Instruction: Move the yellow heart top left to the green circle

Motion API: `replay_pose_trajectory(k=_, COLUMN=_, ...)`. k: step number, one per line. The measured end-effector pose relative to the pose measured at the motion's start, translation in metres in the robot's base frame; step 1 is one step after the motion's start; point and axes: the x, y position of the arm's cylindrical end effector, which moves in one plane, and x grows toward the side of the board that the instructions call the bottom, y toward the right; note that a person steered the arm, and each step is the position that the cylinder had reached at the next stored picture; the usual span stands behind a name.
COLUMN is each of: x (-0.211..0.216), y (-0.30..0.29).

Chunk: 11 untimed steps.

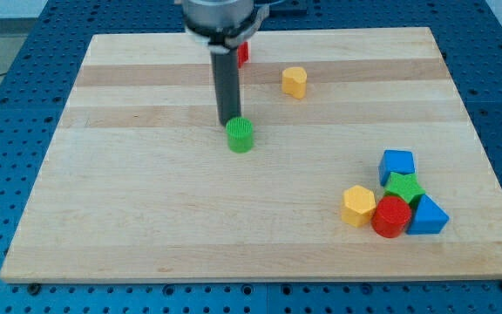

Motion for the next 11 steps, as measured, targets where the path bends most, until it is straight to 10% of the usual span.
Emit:
replay_pose_trajectory(k=1, x=-0.005, y=-0.029)
replay_pose_trajectory(k=4, x=0.058, y=0.133)
replay_pose_trajectory(k=8, x=-0.181, y=0.143)
replay_pose_trajectory(k=11, x=-0.085, y=0.111)
